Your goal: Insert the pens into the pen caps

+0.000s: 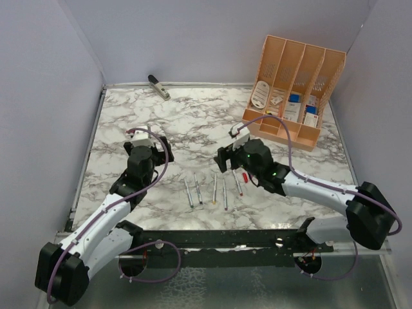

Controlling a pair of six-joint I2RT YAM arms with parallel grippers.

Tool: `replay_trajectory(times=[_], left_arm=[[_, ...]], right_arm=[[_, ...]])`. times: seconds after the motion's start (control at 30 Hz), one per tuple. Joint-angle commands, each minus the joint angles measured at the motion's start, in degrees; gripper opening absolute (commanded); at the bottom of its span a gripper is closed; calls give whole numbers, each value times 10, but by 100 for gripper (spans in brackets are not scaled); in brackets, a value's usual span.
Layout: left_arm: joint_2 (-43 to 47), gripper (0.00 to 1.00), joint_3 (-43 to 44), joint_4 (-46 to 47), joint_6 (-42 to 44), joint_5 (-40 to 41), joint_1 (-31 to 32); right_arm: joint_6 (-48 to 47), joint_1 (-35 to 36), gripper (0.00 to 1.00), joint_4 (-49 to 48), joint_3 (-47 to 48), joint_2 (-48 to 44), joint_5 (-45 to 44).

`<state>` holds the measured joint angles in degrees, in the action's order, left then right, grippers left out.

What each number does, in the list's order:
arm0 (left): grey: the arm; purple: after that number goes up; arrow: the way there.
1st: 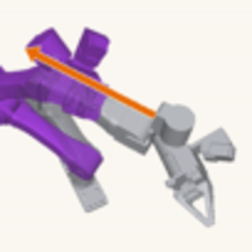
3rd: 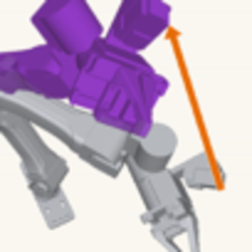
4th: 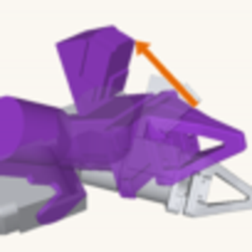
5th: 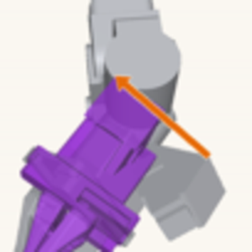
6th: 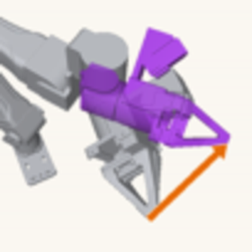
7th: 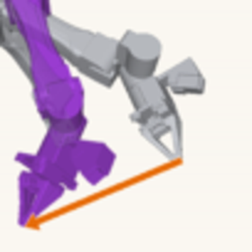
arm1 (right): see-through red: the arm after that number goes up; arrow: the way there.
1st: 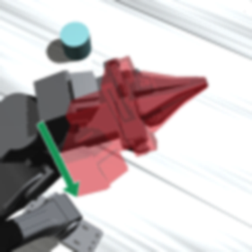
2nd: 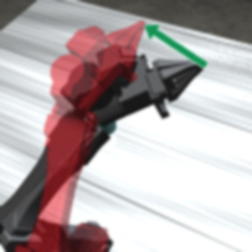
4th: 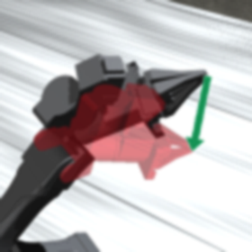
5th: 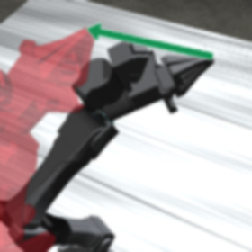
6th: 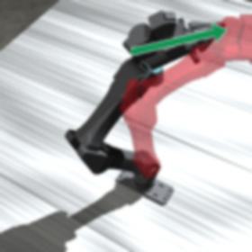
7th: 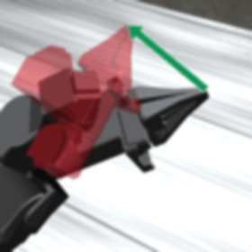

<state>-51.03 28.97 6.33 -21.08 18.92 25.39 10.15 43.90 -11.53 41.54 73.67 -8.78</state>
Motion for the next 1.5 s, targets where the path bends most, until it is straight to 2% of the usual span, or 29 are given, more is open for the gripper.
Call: replay_trajectory(times=[0.0,0.3,0.47,0.6,0.8,1.07,1.3,1.47], left_arm=[[61,98,-11,-65,-57,162,-1],[57,97,-9,-138,-118,240,-1],[62,99,-11,-171,-167,279,-2],[96,99,-26,-185,-198,321,-3],[144,99,-45,-177,-199,334,-4],[136,99,-46,-176,-199,327,-4],[130,99,-48,-161,-195,318,-4],[132,99,-51,-159,-195,315,-4]], right_arm=[[23,69,79,26,1,48,-64],[11,223,76,90,91,189,-144],[34,264,75,102,128,242,-149],[39,268,73,83,129,242,-127],[29,272,62,81,160,277,-96],[26,274,55,69,186,315,-79],[32,274,54,74,196,340,-70],[38,274,49,84,205,360,-79]])
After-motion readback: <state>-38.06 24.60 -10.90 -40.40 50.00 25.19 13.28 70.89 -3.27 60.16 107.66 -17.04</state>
